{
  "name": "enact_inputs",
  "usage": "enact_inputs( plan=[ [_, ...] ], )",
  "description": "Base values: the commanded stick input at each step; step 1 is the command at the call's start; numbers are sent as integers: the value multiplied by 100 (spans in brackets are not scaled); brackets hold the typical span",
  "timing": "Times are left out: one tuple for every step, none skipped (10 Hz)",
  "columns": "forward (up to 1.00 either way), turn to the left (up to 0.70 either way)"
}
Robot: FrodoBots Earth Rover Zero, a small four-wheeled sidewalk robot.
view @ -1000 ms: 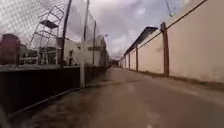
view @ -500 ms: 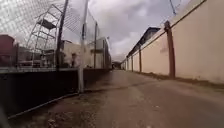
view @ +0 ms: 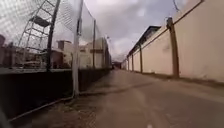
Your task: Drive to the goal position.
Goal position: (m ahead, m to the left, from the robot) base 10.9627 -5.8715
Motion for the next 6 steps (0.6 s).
enact_inputs(
  plan=[
    [70, 0],
    [70, 0],
    [70, 0],
    [70, 0],
    [70, 0],
    [70, 0]
  ],
)
